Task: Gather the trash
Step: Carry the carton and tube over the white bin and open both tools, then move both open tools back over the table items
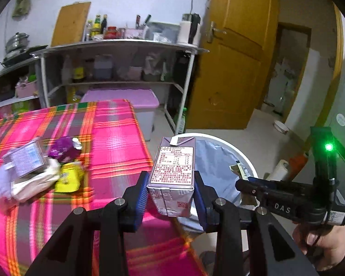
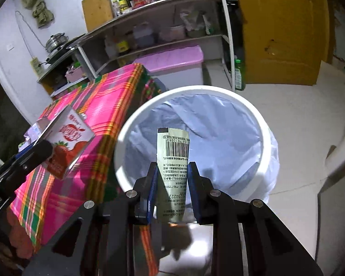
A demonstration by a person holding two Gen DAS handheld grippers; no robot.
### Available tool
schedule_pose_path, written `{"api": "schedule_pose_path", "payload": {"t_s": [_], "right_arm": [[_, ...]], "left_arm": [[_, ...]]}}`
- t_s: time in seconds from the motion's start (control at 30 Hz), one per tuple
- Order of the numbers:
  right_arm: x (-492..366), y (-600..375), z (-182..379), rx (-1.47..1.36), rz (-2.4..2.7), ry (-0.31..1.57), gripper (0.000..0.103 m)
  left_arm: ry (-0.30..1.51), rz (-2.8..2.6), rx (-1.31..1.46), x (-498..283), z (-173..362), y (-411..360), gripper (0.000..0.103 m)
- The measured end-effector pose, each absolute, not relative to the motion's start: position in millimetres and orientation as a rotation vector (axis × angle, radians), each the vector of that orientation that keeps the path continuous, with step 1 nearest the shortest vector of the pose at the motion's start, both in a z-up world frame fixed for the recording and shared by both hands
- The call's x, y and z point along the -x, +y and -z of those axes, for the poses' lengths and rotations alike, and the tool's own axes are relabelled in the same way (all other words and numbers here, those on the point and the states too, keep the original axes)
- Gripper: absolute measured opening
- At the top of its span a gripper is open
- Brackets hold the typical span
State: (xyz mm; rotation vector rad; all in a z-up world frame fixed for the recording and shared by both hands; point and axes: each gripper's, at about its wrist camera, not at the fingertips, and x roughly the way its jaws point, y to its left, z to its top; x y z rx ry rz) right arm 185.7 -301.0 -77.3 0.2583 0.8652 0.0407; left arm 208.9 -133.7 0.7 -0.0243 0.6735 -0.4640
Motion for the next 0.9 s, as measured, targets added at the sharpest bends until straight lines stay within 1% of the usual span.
{"api": "schedule_pose_path", "payload": {"t_s": [0.27, 0.33, 0.37, 0.4, 0.63, 0.9], "right_arm": [[-199, -323, 97, -0.296, -0.028, 0.911, 0.030], [-199, -326, 100, -0.299, -0.016, 0.910, 0.034], [-199, -326, 100, -0.301, -0.015, 0.908, 0.041], [-198, -327, 99, -0.305, -0.018, 0.903, 0.045], [-191, -324, 92, -0.303, -0.026, 0.879, 0.046], [-160, -303, 56, -0.270, -0.088, 0.774, 0.046]], "left_arm": [[0.742, 0.513, 0.006, -245, 22, -171, 0.037], [0.763, 0.519, 0.008, -253, 28, -175, 0.038], [0.770, 0.517, 0.010, -254, 30, -175, 0.038], [0.777, 0.520, 0.015, -257, 33, -176, 0.038], [0.772, 0.500, 0.056, -255, 31, -162, 0.039], [0.704, 0.470, 0.056, -221, 9, -138, 0.038]]}}
